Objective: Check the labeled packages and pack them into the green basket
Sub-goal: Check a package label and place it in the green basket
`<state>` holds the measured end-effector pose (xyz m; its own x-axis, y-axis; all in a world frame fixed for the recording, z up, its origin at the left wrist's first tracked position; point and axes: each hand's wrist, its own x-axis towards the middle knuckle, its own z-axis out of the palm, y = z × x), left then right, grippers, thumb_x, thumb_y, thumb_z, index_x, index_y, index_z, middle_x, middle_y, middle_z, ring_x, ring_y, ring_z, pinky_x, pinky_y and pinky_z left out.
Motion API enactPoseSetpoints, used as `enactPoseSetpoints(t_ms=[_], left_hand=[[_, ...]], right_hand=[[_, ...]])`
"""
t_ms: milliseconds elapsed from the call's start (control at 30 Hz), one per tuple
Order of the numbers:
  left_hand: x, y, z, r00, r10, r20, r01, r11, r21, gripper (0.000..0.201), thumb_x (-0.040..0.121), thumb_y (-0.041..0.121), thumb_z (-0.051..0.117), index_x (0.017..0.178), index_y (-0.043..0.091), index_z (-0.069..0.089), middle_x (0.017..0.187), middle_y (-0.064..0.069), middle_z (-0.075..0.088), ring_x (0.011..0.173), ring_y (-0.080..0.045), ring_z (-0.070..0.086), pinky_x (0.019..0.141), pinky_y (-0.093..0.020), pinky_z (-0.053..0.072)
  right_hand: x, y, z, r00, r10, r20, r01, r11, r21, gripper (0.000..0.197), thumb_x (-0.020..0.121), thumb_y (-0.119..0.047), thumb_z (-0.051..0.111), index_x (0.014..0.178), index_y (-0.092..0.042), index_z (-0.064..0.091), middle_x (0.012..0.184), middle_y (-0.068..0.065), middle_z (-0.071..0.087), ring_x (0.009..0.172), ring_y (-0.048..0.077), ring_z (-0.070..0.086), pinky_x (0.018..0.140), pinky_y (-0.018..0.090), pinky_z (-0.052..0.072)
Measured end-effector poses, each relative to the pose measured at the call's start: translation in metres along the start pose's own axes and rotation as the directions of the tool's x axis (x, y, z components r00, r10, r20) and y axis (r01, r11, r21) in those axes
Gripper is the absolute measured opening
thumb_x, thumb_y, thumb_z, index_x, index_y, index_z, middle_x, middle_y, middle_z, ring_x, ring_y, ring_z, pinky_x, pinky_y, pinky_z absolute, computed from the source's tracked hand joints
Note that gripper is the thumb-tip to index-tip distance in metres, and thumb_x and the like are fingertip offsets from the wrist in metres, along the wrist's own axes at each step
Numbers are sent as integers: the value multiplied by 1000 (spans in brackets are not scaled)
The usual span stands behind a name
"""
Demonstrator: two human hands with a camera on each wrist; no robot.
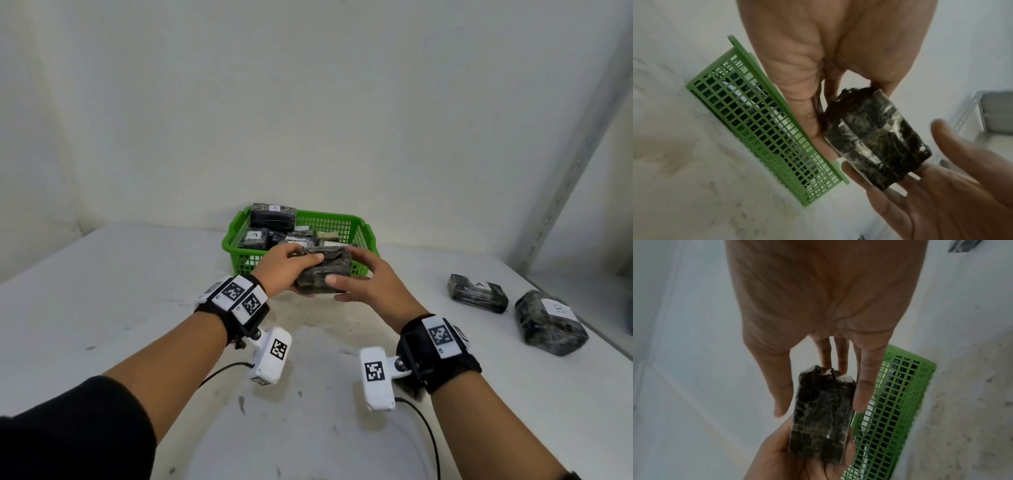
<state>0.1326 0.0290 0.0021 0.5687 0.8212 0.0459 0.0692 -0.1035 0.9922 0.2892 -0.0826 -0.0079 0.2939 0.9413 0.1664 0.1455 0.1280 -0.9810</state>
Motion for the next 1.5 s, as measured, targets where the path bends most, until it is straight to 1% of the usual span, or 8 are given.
enactPoseSetpoints(t_ms=[100, 233, 367, 500, 733, 933, 1300, 1500], left_hand=[[-9, 8, 4, 998, -48, 46, 52, 994, -97, 33, 94, 24, 64, 113, -3, 63, 106, -25, 68, 88, -37, 70, 73, -55, 60], [-24, 6, 3, 970, 24, 242, 26, 979, -201, 46, 88, 37, 66, 123, 8, 62, 115, -15, 70, 103, -31, 70, 75, -43, 61], [-26, 0, 3, 977, 116, 177, -92, 986, -139, 48, 76, 20, 80, 119, 8, 64, 118, -13, 69, 107, -31, 69, 90, -53, 56], [-28, 3, 4, 979, 117, 169, -94, 986, -140, 50, 72, 29, 80, 114, 5, 68, 115, -14, 70, 110, -31, 67, 90, -50, 57], [-34, 8, 8, 960, 145, 238, -89, 969, -229, 52, 79, 25, 72, 121, -3, 63, 120, -19, 68, 112, -32, 66, 93, -42, 56], [-32, 6, 12, 977, 153, 147, -107, 954, -280, 35, 90, 11, 65, 118, -10, 62, 121, -27, 65, 111, -38, 65, 83, -33, 60], [-32, 11, 15, 964, 162, 211, -106, 961, -256, 52, 78, 25, 71, 118, -8, 64, 118, -22, 68, 111, -35, 66, 93, -41, 57], [-38, 11, 12, 958, 138, 249, -60, 952, -299, 50, 80, 24, 68, 120, -4, 63, 121, -20, 68, 109, -28, 67, 86, -32, 59]], right_hand=[[-4, -2, 0, 999, -47, -16, 47, 999, -4, 67, 78, 3, 86, 136, -14, 58, 136, 3, 61, 102, 27, 76, 79, 41, 65], [-8, -2, -2, 995, -55, -80, 58, 998, 30, 59, 82, -7, 85, 134, -8, 58, 129, 5, 63, 96, 26, 77, 77, 41, 65], [-9, 1, -7, 994, -40, -98, 42, 999, 11, 59, 82, -19, 88, 134, -8, 61, 126, 4, 66, 100, 23, 76, 78, 43, 65], [-11, 2, -11, 993, -47, -110, 50, 998, 25, 76, 70, -41, 92, 133, -10, 64, 127, 6, 69, 109, 21, 73, 89, 41, 63], [-17, -3, -17, 995, -75, -71, 82, 992, 100, 45, 85, -23, 85, 125, -6, 70, 117, 11, 77, 108, 25, 75, 88, 36, 63], [-19, -6, -17, 993, -62, -98, 74, 989, 128, 41, 85, -20, 84, 121, -3, 71, 114, 14, 77, 106, 26, 75, 86, 37, 63], [-24, -17, -19, 1000, -13, -18, 15, 993, 119, 36, 89, -17, 80, 122, -5, 72, 114, 10, 78, 107, 24, 75, 94, 36, 60], [-30, -16, -28, 1000, -5, 27, 2, 993, 122, 38, 90, -12, 78, 126, -3, 69, 118, 13, 77, 113, 26, 73, 96, 34, 59]])
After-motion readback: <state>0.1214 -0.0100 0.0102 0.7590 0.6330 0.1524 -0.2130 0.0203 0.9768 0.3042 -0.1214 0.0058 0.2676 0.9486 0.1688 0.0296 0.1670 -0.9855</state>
